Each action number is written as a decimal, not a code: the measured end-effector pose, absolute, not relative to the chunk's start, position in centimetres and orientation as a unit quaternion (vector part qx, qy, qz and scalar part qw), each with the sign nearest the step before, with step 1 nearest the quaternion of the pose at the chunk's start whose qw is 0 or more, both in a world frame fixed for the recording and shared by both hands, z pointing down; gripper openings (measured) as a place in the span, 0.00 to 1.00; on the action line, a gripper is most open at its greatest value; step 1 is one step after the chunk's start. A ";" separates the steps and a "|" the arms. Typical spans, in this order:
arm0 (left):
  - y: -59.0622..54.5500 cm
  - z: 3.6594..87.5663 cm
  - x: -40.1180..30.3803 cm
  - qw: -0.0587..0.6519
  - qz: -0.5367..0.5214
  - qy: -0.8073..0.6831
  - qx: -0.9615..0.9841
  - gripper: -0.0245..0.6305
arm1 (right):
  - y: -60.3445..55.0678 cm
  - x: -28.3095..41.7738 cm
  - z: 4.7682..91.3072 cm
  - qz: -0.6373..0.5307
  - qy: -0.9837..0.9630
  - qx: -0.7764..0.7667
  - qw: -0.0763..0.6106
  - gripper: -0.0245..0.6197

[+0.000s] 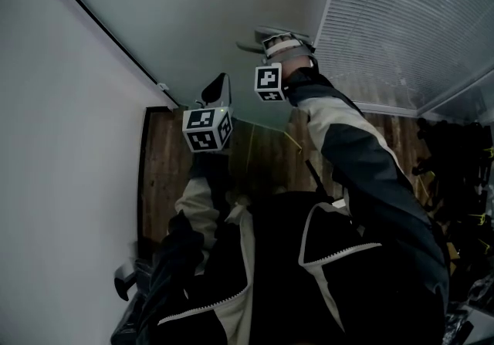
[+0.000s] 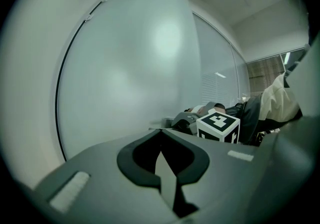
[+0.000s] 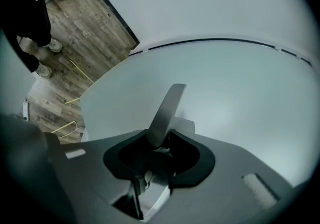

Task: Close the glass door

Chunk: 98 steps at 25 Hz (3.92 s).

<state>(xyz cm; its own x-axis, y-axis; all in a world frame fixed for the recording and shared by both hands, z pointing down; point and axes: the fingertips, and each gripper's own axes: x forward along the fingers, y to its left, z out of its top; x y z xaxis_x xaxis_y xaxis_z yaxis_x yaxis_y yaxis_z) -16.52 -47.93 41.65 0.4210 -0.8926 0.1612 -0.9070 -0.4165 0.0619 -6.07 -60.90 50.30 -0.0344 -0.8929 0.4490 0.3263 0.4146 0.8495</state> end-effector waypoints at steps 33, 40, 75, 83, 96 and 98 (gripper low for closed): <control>-50.2 42.3 -18.6 0.097 0.069 -0.541 0.832 0.04 | -78.4 -1.4 51.2 -0.382 -0.532 0.330 0.680 0.27; -50.3 42.4 -19.0 0.093 0.073 -0.549 0.827 0.04 | -79.8 -1.3 51.0 -0.375 -0.538 0.336 0.676 0.28; -54.4 42.2 -14.4 0.054 0.037 -0.481 0.874 0.04 | -55.0 0.3 42.3 0.017 -0.825 0.550 0.129 0.04; -53.8 41.8 -12.1 0.062 0.034 -0.459 0.886 0.04 | -53.1 1.7 42.2 0.033 -0.812 0.568 0.129 0.04; -53.3 42.2 -12.0 0.064 0.043 -0.464 0.883 0.04 | -51.9 1.4 42.2 0.044 -0.812 0.571 0.118 0.04; -53.1 42.1 -12.1 0.062 0.042 -0.464 0.883 0.04 | -51.8 1.3 41.9 0.041 -0.813 0.570 0.117 0.04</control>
